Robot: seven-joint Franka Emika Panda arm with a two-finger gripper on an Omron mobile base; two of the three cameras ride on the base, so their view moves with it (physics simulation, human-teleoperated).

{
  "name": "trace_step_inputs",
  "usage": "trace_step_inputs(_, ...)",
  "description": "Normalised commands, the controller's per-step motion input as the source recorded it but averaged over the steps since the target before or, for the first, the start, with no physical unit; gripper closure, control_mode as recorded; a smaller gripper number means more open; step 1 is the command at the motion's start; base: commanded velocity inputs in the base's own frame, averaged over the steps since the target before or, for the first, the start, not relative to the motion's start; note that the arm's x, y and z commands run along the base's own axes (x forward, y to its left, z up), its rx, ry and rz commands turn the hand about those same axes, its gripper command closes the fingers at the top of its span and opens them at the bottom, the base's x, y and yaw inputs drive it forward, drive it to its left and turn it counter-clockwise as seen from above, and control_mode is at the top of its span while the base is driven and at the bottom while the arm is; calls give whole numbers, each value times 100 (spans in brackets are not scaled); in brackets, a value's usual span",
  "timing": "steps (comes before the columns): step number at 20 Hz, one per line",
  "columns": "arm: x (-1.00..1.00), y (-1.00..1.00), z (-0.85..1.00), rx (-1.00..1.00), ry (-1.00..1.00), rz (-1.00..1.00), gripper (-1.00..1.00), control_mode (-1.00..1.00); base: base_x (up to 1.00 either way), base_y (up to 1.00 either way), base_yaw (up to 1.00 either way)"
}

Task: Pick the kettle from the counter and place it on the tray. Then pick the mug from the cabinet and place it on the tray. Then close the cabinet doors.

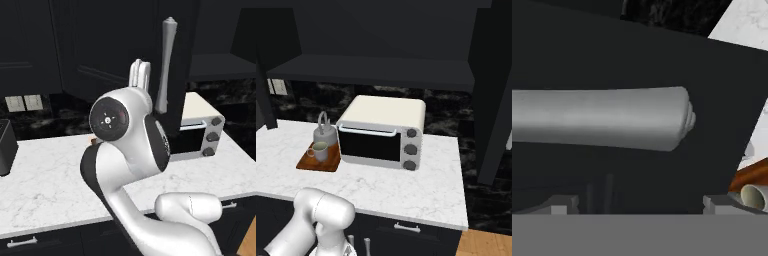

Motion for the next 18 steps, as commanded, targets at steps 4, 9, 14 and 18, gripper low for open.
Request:
trace_step_inputs(4, 49, -73, 0, 0, 2, -22, -100, -100, 0, 0, 0)
trace_step_inputs(9, 69, -66, 0, 0, 5, -11, -100, -100, 0, 0, 0)
trace_step_inputs(14, 87, -51, -1, 0, 8, -2, -100, -100, 0, 0, 0)
trace_step_inputs(18, 92, -32, -11, 0, 9, 1, -100, -100, 0, 0, 0)
